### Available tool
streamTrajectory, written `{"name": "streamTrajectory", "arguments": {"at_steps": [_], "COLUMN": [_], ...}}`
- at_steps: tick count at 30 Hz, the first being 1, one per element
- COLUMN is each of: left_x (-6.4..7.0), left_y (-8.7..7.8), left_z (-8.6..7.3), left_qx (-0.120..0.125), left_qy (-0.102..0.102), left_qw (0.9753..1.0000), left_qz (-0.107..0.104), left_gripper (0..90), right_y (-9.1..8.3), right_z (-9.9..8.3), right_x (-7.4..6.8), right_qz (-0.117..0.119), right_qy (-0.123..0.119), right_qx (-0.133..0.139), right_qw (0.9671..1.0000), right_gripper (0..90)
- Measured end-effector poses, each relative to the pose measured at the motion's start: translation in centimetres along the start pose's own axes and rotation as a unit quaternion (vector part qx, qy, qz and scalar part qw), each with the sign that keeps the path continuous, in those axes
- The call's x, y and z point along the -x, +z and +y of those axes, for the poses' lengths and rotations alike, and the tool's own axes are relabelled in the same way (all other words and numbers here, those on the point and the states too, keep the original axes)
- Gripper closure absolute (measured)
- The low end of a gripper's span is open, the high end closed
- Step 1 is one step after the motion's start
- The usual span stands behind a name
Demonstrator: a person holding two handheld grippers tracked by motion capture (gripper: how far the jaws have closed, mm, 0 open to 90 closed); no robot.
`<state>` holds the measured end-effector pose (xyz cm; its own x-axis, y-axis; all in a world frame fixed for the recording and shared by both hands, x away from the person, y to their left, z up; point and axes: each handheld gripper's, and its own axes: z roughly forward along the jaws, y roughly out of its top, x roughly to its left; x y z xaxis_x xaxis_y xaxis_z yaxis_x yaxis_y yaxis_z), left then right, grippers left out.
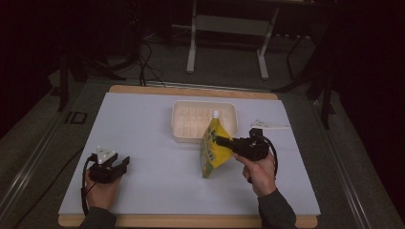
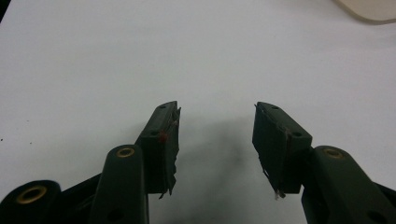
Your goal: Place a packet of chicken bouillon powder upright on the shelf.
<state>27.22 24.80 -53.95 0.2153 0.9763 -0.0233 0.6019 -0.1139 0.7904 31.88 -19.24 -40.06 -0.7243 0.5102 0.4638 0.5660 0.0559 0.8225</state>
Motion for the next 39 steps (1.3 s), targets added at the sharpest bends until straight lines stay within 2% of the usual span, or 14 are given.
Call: {"name": "streamTrajectory", "arguments": {"at_steps": [3, 11, 25, 39], "left_x": [0.0, -0.1, -0.1, -0.1], "left_y": [0.0, -0.1, -0.1, 0.0], "left_z": [0.0, 0.0, 0.0, 0.0], "left_qx": [0.0, 0.001, 0.002, 0.003], "left_qy": [-0.001, -0.003, -0.004, -0.005], "left_qw": [1.0, 1.0, 1.0, 1.0], "left_qz": [0.0, 0.0, -0.001, -0.002], "left_gripper": [50.3, 50.4, 50.2, 50.1], "right_y": [0.0, 0.1, 0.1, -0.2], "right_z": [0.1, 0.4, 1.6, 2.7], "right_x": [-0.1, 0.0, -0.1, 0.2], "right_qz": [-0.005, -0.004, -0.009, -0.028], "right_qy": [-0.009, -0.007, -0.025, -0.04], "right_qx": [0.005, 0.016, 0.034, 0.046], "right_qw": [0.9999, 0.9998, 0.9991, 0.9978], "right_gripper": [90.0, 90.0, 90.0, 90.0]}}
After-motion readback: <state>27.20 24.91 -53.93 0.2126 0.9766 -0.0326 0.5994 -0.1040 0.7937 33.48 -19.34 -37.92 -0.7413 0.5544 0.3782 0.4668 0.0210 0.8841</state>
